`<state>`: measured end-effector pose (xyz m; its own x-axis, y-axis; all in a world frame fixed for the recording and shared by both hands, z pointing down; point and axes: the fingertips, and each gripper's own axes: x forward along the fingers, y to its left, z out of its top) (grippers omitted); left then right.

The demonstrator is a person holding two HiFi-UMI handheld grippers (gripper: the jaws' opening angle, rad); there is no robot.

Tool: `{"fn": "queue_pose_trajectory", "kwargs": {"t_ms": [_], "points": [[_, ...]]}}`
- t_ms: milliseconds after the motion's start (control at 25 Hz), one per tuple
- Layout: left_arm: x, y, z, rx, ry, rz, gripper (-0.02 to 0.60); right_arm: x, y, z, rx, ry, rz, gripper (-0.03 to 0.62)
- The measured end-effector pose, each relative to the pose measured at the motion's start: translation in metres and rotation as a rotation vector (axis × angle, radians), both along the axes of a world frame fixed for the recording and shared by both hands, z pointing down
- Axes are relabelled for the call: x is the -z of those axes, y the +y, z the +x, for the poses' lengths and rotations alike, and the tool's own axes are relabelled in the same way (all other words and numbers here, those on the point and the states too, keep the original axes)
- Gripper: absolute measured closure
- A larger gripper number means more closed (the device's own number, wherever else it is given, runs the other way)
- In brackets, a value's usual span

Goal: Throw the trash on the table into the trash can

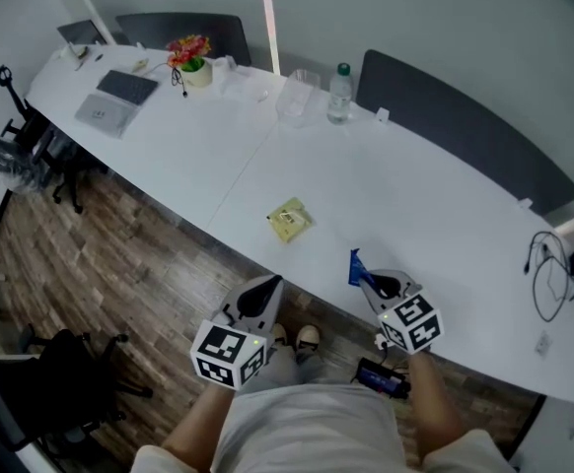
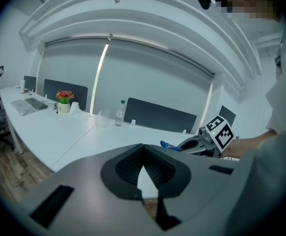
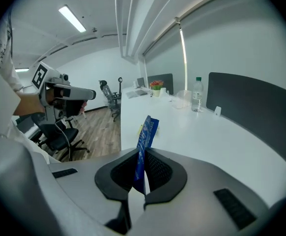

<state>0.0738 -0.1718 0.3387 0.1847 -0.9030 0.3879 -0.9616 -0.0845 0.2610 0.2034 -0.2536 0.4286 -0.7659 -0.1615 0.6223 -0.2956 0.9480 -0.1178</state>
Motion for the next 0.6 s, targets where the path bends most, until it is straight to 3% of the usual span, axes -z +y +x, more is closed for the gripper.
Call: {"fn": "queue_pose_trajectory", "kwargs": {"t_ms": [240, 600], "points": [[0.008, 0.038, -0.035, 0.129, -0.021, 0.010, 0.581, 0.006, 0.021, -0.032, 0.130, 0.012, 0.018, 0.557], [0.017, 0.148, -0.111, 0.396, -0.050, 0.005, 0.581, 0.012, 0.097, -0.133, 0.375, -0.018, 0.018, 0.557]]}}
